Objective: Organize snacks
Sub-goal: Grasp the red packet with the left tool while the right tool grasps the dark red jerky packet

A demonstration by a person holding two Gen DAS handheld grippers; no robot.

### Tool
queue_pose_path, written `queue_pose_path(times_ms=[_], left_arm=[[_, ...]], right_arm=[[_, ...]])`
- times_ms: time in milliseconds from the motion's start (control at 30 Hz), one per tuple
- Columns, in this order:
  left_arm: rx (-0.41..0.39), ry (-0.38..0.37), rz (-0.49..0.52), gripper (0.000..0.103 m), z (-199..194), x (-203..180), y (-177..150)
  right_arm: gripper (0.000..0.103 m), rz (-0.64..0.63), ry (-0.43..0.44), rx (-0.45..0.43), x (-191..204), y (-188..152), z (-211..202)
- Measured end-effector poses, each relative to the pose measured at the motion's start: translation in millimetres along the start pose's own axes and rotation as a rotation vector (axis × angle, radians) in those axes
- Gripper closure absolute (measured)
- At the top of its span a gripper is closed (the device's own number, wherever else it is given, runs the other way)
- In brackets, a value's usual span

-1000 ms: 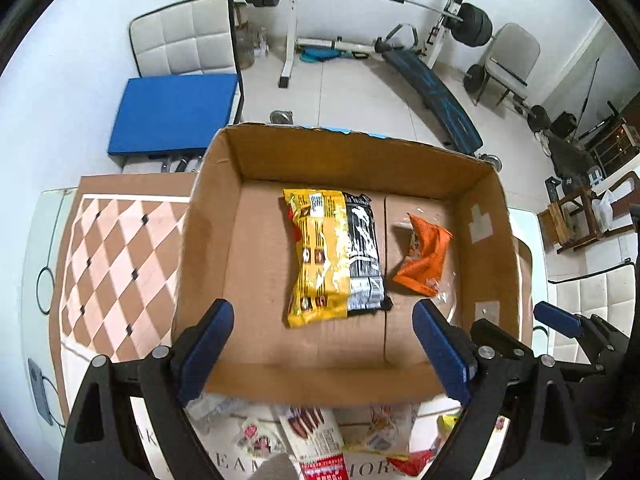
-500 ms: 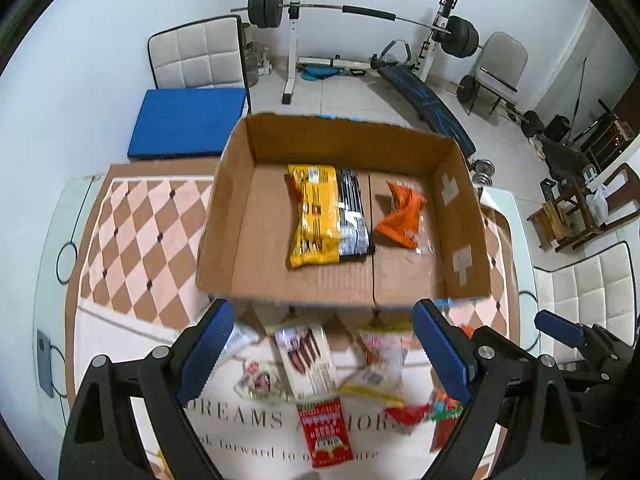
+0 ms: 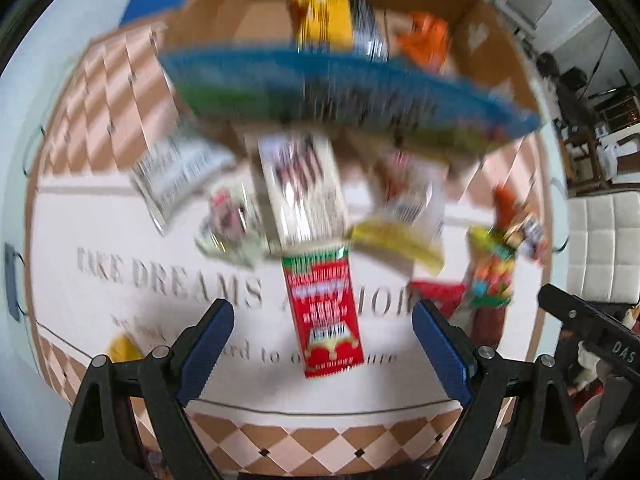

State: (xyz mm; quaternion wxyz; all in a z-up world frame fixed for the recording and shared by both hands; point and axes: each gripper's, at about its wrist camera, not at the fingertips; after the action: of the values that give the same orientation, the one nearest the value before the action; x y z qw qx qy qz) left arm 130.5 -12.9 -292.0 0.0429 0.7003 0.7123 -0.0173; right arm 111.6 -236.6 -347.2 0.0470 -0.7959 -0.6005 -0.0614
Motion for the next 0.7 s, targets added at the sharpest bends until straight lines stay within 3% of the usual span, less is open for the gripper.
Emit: queue_pose_path(times_ms=[300,533,600,633,700], left_arm=[[0.16,0.042,-0.024,0.011,80,-6,-4],[0.202,0.07,-0.021,0.011,105,-9,-4],[0.199,0.084,-0.01,0.015,109,-12,-7],[0.197,0.089,-0.007,0.022,111,-13,-6],[0.175,0.108,0.005,0.026,111,-16,-8]], right_arm=[[0.011,0.059,-0.044,0.121,-37,-23,68],[0.012,0.061,-0.075,0.169,-36,-33,96],[0.022,0.056,-0.092,0.171,-36,-35,100],[0.034,0.054,-0.106,0.177,-35,-36,102],[0.039,0.038,-0.132,0.172,-34,-40,104]])
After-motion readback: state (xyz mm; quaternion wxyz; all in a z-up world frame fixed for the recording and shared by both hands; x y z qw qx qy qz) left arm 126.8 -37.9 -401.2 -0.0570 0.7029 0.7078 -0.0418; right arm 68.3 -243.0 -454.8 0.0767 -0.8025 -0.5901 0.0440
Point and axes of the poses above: each gripper's, at about its wrist camera, not at the fingertips, and z roughly the way its jaws point, x to its left, y to its top, and after that the axes turned 1 degree about y, right-handed
